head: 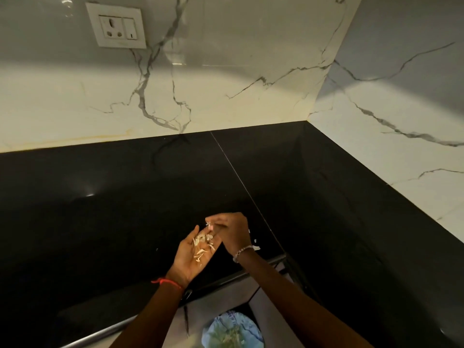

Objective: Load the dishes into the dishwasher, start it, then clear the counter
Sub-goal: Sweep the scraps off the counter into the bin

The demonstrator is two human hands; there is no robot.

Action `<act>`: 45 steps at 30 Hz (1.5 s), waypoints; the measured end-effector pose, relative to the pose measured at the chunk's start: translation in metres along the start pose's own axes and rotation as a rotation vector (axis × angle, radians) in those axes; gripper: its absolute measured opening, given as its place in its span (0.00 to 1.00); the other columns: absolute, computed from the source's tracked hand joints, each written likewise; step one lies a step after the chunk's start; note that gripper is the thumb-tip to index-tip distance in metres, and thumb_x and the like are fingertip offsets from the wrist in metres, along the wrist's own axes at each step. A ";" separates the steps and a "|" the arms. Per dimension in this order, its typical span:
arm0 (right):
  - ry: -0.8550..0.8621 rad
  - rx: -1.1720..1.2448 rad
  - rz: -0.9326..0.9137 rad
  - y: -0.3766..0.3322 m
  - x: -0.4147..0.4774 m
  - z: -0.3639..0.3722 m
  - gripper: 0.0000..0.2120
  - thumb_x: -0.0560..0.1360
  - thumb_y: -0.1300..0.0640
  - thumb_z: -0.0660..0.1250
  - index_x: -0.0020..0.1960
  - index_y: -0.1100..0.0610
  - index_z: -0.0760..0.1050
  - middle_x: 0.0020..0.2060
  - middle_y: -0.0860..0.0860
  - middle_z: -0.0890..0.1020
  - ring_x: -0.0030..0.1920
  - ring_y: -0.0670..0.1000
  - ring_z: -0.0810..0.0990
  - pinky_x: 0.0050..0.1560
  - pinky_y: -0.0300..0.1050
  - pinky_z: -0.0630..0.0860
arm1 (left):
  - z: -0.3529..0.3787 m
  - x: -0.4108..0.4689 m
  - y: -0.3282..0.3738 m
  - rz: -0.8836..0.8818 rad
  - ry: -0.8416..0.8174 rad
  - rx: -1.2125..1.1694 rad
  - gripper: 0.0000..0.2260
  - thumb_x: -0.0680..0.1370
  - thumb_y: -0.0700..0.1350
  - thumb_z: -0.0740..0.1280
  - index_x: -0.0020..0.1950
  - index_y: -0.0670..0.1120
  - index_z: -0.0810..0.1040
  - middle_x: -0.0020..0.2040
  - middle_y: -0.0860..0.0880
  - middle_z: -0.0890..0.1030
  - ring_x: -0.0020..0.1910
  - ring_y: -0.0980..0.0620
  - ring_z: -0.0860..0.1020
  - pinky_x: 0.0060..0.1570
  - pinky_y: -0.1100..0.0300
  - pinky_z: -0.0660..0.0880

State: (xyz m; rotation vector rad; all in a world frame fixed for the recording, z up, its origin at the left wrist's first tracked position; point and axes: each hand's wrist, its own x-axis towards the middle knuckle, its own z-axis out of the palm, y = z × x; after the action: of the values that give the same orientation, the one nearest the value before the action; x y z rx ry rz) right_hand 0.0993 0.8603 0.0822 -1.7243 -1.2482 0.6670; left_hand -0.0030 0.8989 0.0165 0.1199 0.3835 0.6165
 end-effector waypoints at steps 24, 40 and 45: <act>-0.027 -0.750 0.093 0.091 -0.041 -0.020 0.48 0.69 0.30 0.26 0.74 0.61 0.54 0.73 0.56 0.54 0.72 0.50 0.47 0.71 0.46 0.46 | 0.011 0.000 0.006 0.002 0.081 -0.172 0.30 0.47 0.30 0.81 0.49 0.34 0.82 0.54 0.36 0.80 0.50 0.40 0.82 0.43 0.50 0.81; -0.671 -0.284 -0.167 0.083 0.001 -0.055 0.18 0.80 0.65 0.54 0.69 0.61 0.66 0.70 0.52 0.66 0.70 0.40 0.59 0.72 0.35 0.52 | -0.008 -0.058 -0.070 -0.614 0.176 0.271 0.18 0.76 0.41 0.56 0.54 0.27 0.76 0.54 0.30 0.78 0.48 0.36 0.81 0.45 0.49 0.80; -0.475 -0.111 0.015 0.080 -0.002 -0.074 0.16 0.78 0.66 0.57 0.65 0.62 0.70 0.67 0.54 0.72 0.68 0.43 0.66 0.69 0.36 0.62 | -0.044 -0.029 -0.095 -0.576 0.153 0.060 0.24 0.67 0.31 0.72 0.61 0.26 0.70 0.59 0.27 0.73 0.56 0.31 0.76 0.51 0.42 0.77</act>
State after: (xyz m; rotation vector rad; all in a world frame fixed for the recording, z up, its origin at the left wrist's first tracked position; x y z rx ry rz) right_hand 0.1952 0.8248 0.0465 -1.7213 -1.6201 1.0779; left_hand 0.0096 0.8049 -0.0357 0.0154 0.5568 0.0449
